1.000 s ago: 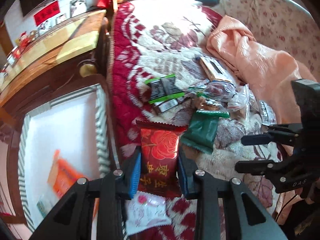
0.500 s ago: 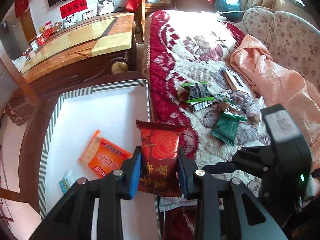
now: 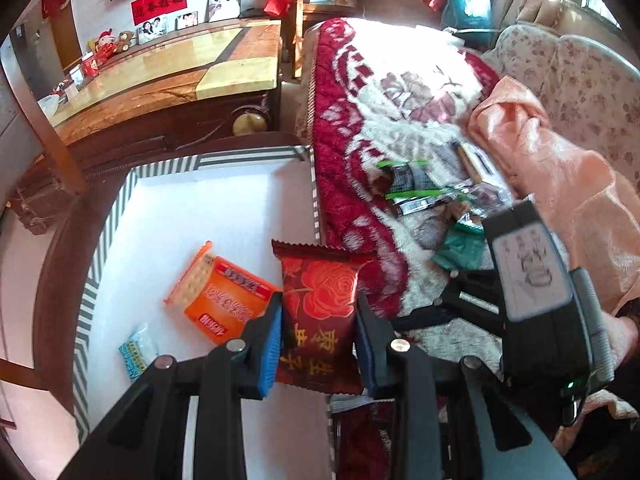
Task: Organize snacks
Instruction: 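Lift the red packet toward the tray with the left gripper while the right gripper grasps the pink strawberry packet, then carry the red packet and pink strawberry packet over the tray with both grippers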
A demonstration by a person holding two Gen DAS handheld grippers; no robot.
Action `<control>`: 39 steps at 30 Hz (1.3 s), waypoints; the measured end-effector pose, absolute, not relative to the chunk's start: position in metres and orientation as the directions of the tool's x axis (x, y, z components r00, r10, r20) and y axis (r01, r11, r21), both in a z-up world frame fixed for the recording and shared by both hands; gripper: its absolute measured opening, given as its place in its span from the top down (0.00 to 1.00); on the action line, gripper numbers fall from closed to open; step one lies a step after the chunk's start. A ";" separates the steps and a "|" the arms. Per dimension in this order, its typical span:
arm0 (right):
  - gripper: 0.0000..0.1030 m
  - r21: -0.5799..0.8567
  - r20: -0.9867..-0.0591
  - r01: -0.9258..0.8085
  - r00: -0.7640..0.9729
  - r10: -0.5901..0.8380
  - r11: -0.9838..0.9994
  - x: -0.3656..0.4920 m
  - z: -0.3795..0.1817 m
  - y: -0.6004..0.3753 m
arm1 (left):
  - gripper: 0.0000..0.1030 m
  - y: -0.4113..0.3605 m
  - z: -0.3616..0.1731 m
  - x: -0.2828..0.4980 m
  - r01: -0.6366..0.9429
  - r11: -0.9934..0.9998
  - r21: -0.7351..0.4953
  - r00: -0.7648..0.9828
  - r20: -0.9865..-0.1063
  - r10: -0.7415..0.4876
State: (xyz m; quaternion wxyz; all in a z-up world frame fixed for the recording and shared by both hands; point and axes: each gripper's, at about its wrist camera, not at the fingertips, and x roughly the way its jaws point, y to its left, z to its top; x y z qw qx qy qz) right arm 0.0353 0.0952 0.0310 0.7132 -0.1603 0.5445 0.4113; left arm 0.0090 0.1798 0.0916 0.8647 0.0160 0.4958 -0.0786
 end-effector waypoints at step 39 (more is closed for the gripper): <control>0.52 0.210 -0.852 -0.533 0.312 0.421 0.820 0.019 0.081 0.007 | 0.66 0.147 0.094 -0.040 0.001 1.000 0.012 0.564 -0.826 0.009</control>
